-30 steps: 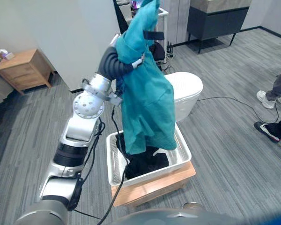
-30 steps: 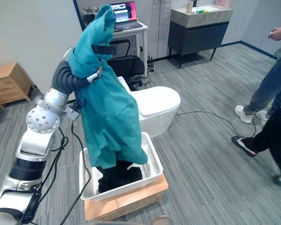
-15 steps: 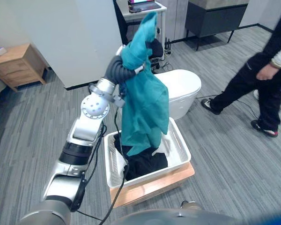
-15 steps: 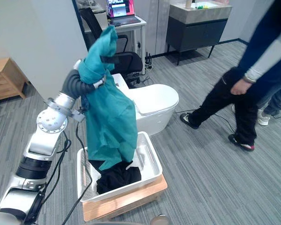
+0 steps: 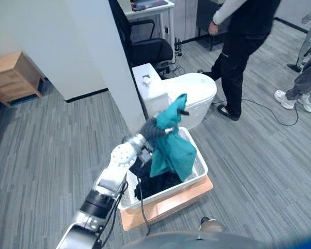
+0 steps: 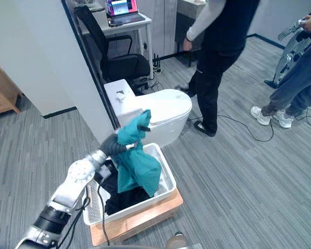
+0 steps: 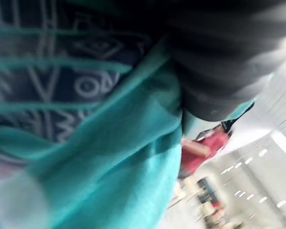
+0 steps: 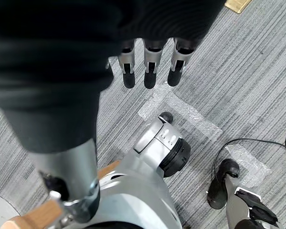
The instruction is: Tidy the bed and pick cloth on bed and put in laundry
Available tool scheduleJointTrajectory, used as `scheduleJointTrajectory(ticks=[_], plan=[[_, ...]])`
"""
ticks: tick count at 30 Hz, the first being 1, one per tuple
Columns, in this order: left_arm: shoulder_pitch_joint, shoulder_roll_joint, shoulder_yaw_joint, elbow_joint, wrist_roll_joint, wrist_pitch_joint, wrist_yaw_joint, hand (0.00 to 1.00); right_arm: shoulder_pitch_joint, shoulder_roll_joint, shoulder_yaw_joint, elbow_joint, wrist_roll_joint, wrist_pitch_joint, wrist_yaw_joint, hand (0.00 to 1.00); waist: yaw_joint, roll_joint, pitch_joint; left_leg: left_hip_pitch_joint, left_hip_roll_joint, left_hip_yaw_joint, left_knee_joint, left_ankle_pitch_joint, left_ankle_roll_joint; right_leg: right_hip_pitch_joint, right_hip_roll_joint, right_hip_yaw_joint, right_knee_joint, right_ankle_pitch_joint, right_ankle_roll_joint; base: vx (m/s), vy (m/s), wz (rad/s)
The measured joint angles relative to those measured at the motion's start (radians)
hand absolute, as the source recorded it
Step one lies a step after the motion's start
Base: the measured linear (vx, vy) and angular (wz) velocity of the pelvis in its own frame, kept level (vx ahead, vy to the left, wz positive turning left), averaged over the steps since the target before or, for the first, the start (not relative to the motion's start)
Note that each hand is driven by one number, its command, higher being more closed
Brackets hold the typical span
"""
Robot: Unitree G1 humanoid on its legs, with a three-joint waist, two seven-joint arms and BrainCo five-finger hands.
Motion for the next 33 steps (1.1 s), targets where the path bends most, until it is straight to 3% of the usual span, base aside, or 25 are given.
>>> scheduleJointTrajectory(ticks=[4,9,15,18,26,33], plan=[[0.039,0.000,-0.032,0.111,0.117,0.019,0.062,1.00,0.001,-0.017,0.016,-0.022,0.000,-0.010,0.002,0.00,-0.003,0.019,0.012,-0.024,0.005,0.000,0.022,-0.012,-0.001,-0.024,-0.002,-0.002,0.011,-0.002,-0.001,-0.06,-0.012,-0.03],[0.048,0.005,-0.028,0.264,0.209,0.063,0.202,1.00,0.000,-0.026,0.041,-0.070,0.000,-0.015,0.017,0.00,-0.018,0.027,0.020,-0.069,0.022,0.009,0.054,-0.013,-0.001,-0.071,0.007,-0.002,0.041,-0.002,-0.001,-0.03,-0.047,-0.04],[-0.004,0.007,0.062,0.362,0.267,0.099,0.389,1.00,0.000,-0.021,0.053,-0.102,0.002,-0.015,0.036,0.00,-0.021,-0.007,0.056,-0.128,0.052,0.042,0.088,-0.013,-0.008,-0.148,0.027,0.013,0.082,-0.002,-0.001,-0.02,-0.054,-0.11],[-0.066,0.008,0.103,0.373,0.268,0.114,0.437,1.00,0.000,-0.015,0.053,-0.137,0.005,-0.016,0.042,0.00,-0.020,-0.022,0.073,-0.148,0.069,0.057,0.111,-0.017,-0.013,-0.172,0.038,0.014,0.103,-0.002,-0.001,0.00,-0.030,-0.07],[-0.271,0.022,0.137,0.375,0.374,0.118,0.457,1.00,-0.025,0.008,0.138,-0.266,0.081,-0.038,0.087,0.00,0.006,-0.056,0.150,-0.311,0.166,0.062,0.294,-0.084,-0.023,-0.295,0.083,0.014,0.168,-0.003,-0.003,-0.05,-0.041,-0.08],[-0.361,0.029,0.193,0.406,0.338,0.120,0.410,1.00,-0.114,0.005,0.234,-0.374,0.138,-0.047,0.102,0.00,0.008,-0.063,0.262,-0.425,0.200,0.094,0.392,-0.101,-0.017,-0.419,0.093,0.028,0.236,-0.003,-0.003,-0.06,-0.008,-0.05]])
